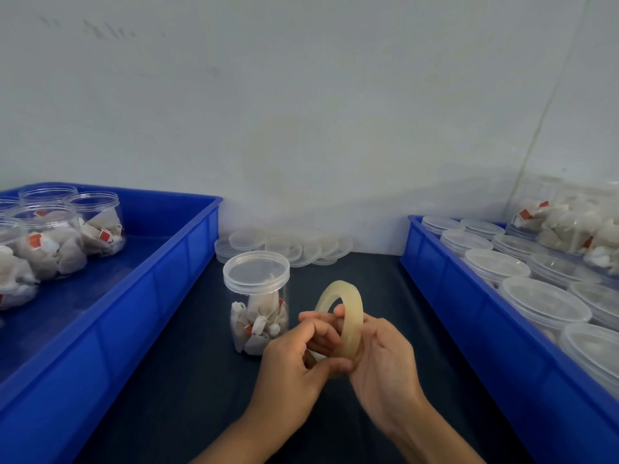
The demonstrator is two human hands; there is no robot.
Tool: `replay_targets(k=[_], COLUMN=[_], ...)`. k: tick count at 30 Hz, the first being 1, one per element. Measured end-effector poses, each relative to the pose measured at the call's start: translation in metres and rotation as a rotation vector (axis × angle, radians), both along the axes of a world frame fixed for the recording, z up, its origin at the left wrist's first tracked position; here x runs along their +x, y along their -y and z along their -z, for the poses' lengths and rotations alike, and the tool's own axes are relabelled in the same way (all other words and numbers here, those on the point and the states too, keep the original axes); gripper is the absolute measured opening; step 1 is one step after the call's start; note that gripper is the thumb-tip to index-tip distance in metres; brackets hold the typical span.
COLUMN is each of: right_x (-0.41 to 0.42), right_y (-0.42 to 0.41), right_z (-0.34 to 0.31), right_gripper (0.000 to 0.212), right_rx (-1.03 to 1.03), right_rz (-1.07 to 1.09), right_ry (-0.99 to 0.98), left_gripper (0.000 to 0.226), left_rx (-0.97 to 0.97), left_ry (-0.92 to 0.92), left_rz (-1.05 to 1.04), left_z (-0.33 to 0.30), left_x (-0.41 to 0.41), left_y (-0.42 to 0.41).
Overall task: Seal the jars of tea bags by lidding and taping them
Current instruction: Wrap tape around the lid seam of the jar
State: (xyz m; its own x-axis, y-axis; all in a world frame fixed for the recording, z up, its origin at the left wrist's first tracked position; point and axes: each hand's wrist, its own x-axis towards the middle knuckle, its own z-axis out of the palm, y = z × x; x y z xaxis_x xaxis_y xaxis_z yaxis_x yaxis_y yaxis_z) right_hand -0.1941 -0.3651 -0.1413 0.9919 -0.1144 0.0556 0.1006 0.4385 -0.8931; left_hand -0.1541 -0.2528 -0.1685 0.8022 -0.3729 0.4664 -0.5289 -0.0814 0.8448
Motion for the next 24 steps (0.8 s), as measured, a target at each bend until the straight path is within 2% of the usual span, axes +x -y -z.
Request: replay_targets(k=[6, 11, 15, 18, 21, 24], right_x=[0.000, -0.001, -0.001, -0.002, -0.002, -0.003], right_y=[-0.001, -0.009, -0.007, -0.004, -0.003, -0.009], right_z=[0.002, -0.004, -0.001, 0.000, 0.001, -0.004], right_gripper=[0.033, 0.038, 0.047, 0.034, 0.032, 0.035], right_rx=[0.020, -0.056, -0.021, 0.021, 0.016, -0.053], right_rz=[0.026, 0.041, 0.056, 0.026, 0.043, 0.030], right_ry=[-0.078, -0.016, 0.003, -0.034, -0.075, -0.012], left_gripper=[0.028, 0.027, 0.030, 0.026, 0.026, 0.027], left_rx=[-0.009, -0.007, -0.020, -0.016, -0.029, -0.034], left_ry=[-0.050, -0.064, -0.046, -0.051, -0.065, -0.053], left_rz=[-0.008, -0.011, -0.014, -0.004, -0.009, -0.010], left_z=[0.006, 0.009, 0.008, 0.009, 0.010, 0.010], left_x=[0.000, 0.002, 0.002, 0.003, 0.002, 0.001], left_y=[-0.001, -0.001, 0.002, 0.000, 0.000, 0.000])
